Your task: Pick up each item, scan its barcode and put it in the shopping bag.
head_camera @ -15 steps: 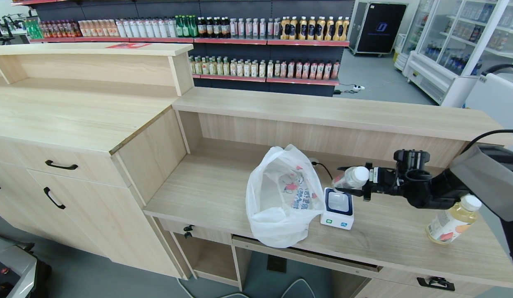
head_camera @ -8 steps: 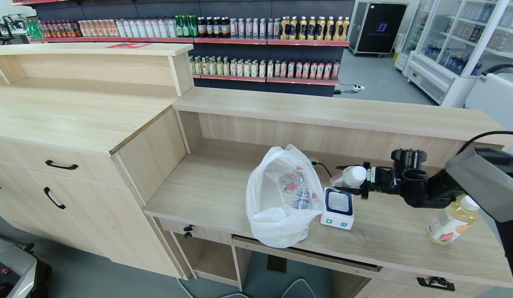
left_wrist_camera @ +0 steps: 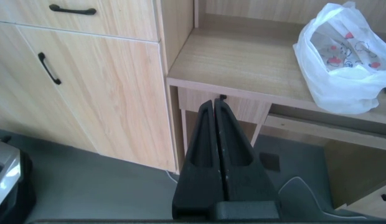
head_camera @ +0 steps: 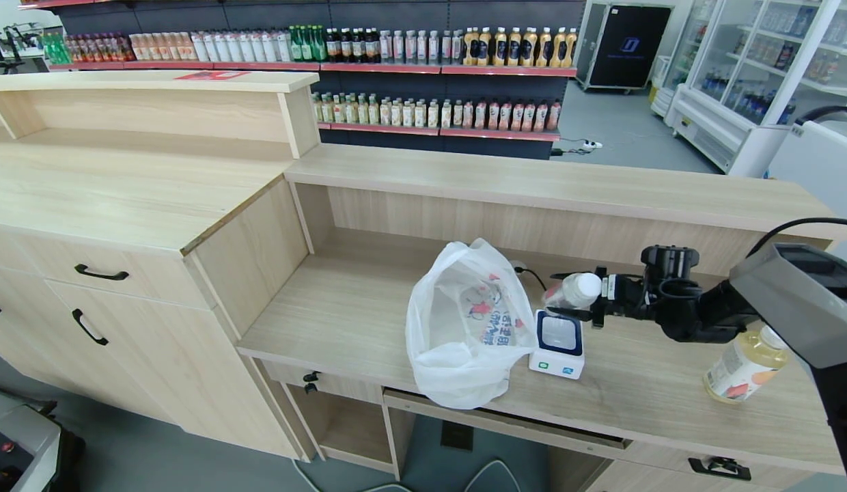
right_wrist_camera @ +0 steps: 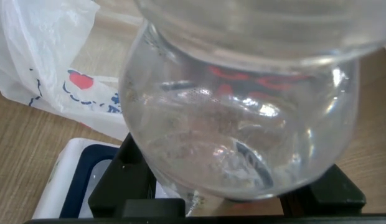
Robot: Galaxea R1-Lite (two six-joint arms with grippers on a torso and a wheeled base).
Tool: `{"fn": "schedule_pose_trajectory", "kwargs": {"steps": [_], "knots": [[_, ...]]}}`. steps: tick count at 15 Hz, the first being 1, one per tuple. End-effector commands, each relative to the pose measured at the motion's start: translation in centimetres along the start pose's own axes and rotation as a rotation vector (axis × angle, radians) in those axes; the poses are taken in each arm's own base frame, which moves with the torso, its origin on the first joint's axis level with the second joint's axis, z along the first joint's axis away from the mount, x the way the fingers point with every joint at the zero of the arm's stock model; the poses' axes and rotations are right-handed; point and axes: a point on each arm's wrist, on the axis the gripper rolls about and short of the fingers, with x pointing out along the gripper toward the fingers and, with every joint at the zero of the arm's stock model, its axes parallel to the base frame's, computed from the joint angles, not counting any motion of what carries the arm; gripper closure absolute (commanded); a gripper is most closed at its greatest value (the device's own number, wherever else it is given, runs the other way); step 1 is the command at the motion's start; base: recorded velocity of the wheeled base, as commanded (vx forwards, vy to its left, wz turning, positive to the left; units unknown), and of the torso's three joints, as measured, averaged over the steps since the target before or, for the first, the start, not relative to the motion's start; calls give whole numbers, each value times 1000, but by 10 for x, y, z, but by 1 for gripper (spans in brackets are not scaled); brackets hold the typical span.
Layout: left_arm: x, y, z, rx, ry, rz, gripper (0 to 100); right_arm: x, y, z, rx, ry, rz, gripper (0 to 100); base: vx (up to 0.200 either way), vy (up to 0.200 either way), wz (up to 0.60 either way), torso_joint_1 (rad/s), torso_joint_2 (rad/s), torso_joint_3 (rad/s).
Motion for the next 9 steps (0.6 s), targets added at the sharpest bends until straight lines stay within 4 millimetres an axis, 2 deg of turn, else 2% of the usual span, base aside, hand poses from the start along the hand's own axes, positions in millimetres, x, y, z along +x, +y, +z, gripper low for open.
{"fn": "schedule_pose_trajectory", "kwargs": {"steps": [1, 4, 6, 9], "knots": [[0, 0, 0, 0, 0, 1, 100, -6, -11, 10, 19, 2, -16, 100, 0, 0, 0, 0, 0, 0], [0, 0, 0, 0, 0, 1, 100, -30, -43, 26, 94, 13, -87, 100, 0, 0, 0, 0, 0, 0], [0, 0, 0, 0, 0, 1, 100, -47, -62, 49, 180, 4, -146, 100, 0, 0, 0, 0, 0, 0], [0, 0, 0, 0, 0, 1, 100, -65, -59, 79, 360, 60, -223, 100, 0, 0, 0, 0, 0, 0]]}}
